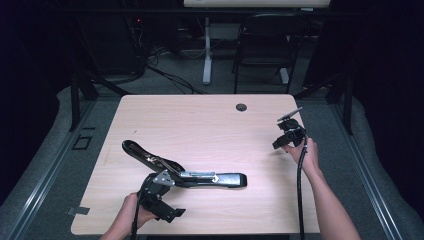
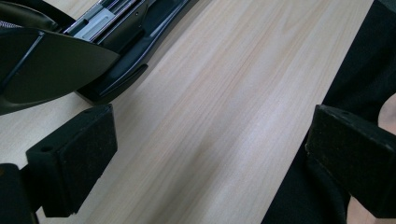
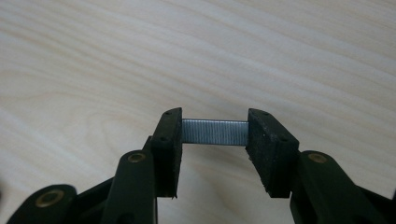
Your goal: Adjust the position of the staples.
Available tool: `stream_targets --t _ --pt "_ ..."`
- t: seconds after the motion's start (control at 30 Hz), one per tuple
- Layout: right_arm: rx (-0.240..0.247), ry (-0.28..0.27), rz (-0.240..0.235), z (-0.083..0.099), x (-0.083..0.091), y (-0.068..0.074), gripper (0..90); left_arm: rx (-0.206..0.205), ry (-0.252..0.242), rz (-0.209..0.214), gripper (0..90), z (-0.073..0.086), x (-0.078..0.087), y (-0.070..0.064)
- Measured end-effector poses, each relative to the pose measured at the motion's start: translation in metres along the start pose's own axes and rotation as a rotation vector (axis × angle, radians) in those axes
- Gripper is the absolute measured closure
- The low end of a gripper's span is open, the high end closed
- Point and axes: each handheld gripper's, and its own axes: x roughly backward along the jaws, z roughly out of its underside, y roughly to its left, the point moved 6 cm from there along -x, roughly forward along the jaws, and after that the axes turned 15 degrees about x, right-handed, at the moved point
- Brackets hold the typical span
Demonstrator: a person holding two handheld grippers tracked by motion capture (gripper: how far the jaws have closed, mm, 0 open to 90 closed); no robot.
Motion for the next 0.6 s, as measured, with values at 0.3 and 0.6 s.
stream_targets --t 0.3,0.6 --pt "0.097 -0.010 -0.025 0.014 0.022 0.033 56.6 -0.006 -0.013 -0.001 2.2 -0.002 0.001 -0.002" --pt "0.187 -0.023 -0.075 0.026 0.036 0.070 56.6 -0.008 -0.008 0.000 2.2 -0.002 0.000 -0.002"
